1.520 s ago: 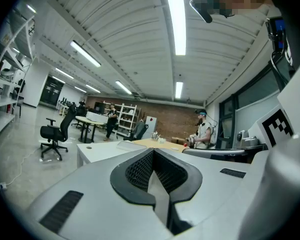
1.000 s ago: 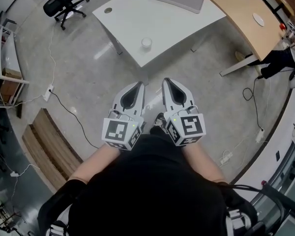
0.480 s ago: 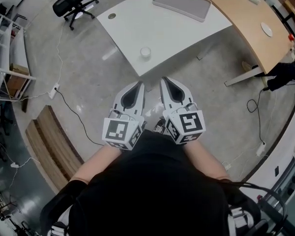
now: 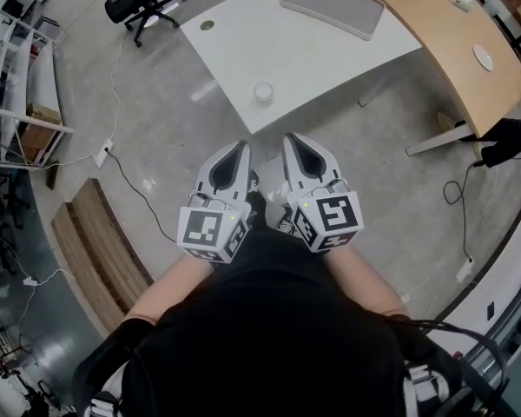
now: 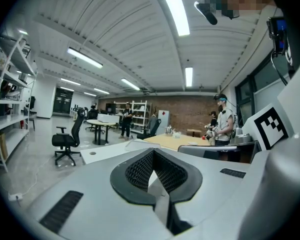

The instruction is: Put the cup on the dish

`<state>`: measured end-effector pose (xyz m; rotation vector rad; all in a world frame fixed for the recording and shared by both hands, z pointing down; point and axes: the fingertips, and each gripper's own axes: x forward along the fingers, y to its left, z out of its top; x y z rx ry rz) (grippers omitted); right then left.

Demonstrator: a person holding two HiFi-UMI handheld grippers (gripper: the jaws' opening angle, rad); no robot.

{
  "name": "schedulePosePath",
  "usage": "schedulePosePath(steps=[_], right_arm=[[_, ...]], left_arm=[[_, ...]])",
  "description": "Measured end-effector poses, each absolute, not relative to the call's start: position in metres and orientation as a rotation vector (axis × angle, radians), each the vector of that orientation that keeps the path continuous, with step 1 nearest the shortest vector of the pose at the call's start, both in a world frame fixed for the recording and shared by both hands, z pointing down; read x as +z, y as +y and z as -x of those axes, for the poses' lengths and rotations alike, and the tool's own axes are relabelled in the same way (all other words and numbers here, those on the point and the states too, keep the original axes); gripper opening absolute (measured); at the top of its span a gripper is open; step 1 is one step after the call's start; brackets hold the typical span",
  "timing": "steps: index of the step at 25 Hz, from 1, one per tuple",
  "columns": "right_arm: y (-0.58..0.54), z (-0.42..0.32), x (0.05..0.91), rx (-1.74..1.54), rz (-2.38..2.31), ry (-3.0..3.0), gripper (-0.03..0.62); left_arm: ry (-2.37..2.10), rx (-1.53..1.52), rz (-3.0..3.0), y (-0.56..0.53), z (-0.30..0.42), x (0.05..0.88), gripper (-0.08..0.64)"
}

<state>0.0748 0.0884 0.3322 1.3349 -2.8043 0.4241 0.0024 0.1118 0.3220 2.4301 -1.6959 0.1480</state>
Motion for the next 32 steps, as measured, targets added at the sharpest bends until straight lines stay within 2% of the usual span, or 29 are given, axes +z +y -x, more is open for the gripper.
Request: schedulePosePath(steps=[13,32], right_arm=[[0.065,-0.107,0.339,0.388,-1.495,-2.663,0.014],[-0.042,-0.012,0.403,0.365,-1.309,-2.546,0.015]], left_arm=[[-1.609,0.156,-2.5,0.076,-0.009,0.331,0.006],[-1.502,0.274,-2.538,-0.053,0.063,0.396,0.006]])
